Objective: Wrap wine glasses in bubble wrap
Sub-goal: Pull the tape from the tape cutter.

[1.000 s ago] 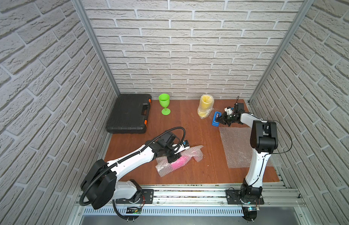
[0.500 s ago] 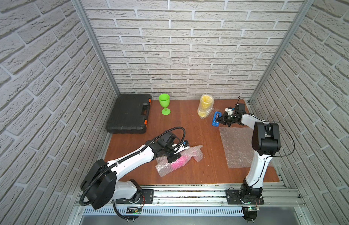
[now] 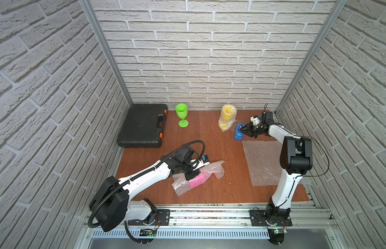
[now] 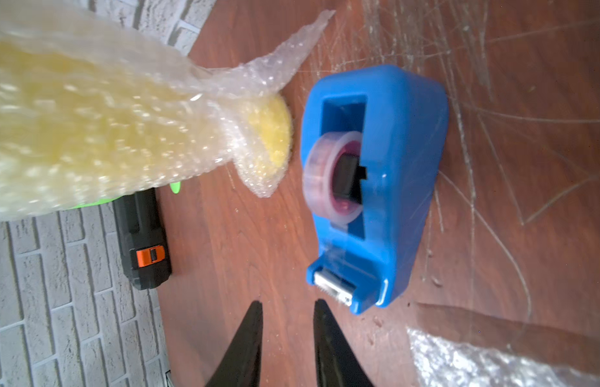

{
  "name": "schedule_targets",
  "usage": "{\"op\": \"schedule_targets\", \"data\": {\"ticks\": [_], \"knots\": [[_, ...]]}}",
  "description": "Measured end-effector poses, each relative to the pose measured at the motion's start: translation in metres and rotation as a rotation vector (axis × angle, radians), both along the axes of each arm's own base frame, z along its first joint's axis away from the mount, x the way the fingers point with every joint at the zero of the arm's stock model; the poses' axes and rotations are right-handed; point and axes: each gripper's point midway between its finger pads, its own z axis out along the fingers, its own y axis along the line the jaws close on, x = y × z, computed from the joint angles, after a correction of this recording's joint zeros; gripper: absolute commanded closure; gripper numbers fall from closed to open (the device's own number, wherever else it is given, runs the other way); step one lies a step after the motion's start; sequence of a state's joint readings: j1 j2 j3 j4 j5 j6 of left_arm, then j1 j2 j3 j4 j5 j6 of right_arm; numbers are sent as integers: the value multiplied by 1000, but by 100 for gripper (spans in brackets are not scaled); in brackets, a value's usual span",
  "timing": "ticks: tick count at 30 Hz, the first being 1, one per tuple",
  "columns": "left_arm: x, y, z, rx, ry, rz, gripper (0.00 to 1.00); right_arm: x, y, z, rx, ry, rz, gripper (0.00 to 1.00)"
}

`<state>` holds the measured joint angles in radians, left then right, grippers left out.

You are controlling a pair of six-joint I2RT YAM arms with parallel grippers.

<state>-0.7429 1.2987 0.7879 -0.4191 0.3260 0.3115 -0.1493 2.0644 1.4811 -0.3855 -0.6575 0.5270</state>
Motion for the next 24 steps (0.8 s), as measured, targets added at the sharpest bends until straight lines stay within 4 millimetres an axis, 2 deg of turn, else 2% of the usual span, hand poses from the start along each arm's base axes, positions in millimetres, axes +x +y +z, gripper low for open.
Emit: {"op": "schedule_targets", "data": {"ticks": [5,15,20,24], "knots": [[0,0,0,0,0,0,88,7,-3,-20,-3,33,-1,68],[0,0,0,0,0,0,88,15,5,-20,66,15,24,73],[0,0,0,1,0,0,88,22,9,-22,109,1,39,80],[0,0,0,1,0,0,88,21,8,-24,104,10,30,90]]}}
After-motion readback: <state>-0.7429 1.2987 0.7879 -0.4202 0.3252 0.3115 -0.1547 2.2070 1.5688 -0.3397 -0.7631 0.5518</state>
